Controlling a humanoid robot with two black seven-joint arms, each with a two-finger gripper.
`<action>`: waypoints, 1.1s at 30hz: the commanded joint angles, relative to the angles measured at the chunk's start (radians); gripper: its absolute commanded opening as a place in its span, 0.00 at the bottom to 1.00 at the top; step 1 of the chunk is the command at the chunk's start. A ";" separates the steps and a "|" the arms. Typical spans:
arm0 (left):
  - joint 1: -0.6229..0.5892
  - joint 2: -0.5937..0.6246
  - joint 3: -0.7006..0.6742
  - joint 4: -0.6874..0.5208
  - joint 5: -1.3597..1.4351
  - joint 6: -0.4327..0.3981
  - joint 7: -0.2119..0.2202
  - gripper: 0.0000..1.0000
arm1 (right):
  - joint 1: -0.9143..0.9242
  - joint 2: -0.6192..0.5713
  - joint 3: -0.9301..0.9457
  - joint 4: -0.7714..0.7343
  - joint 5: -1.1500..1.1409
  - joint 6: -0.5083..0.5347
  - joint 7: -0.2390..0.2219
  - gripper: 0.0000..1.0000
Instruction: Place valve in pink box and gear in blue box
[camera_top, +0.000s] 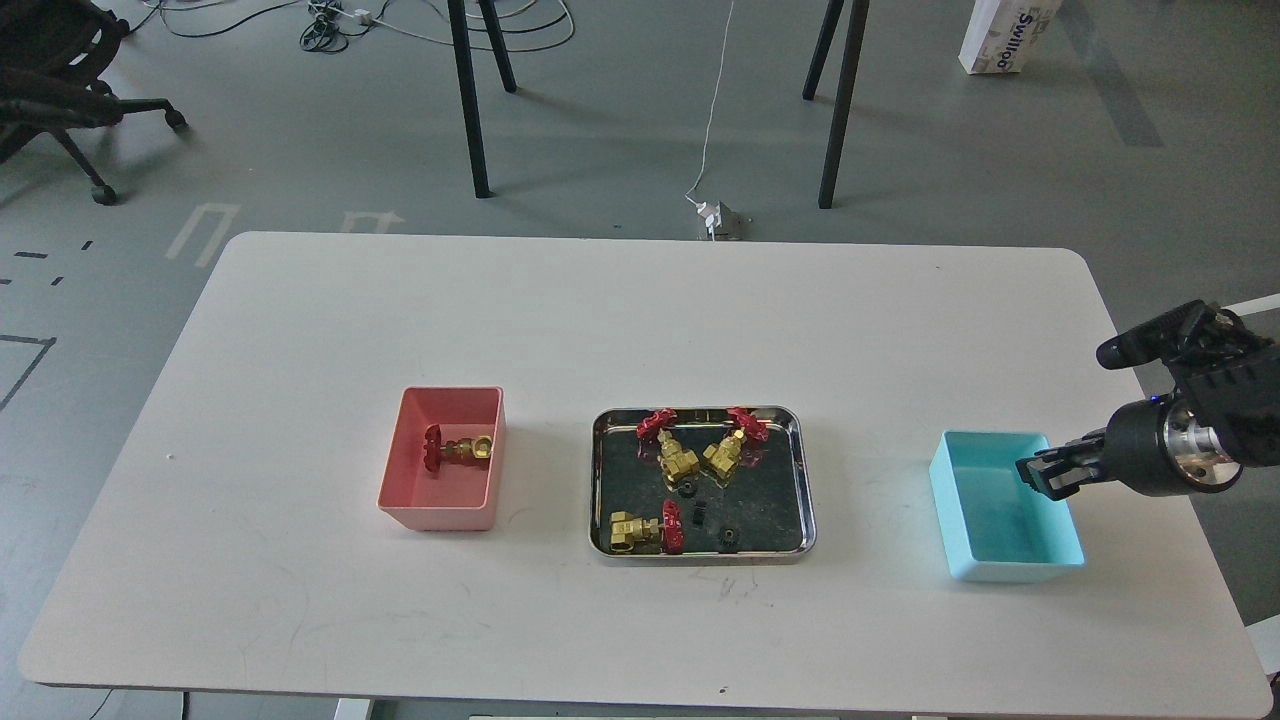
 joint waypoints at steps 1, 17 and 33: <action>-0.001 0.003 0.000 0.000 -0.001 0.000 0.000 0.99 | -0.006 0.010 -0.001 -0.001 0.035 -0.077 -0.003 0.77; -0.060 -0.011 0.014 0.018 -0.004 -0.005 0.012 0.99 | -0.012 0.177 0.526 -0.272 0.867 -0.188 -0.064 0.96; -0.297 -0.480 0.235 0.489 -0.006 0.005 0.052 0.99 | 0.054 0.447 0.694 -0.704 1.038 -0.608 -0.134 0.98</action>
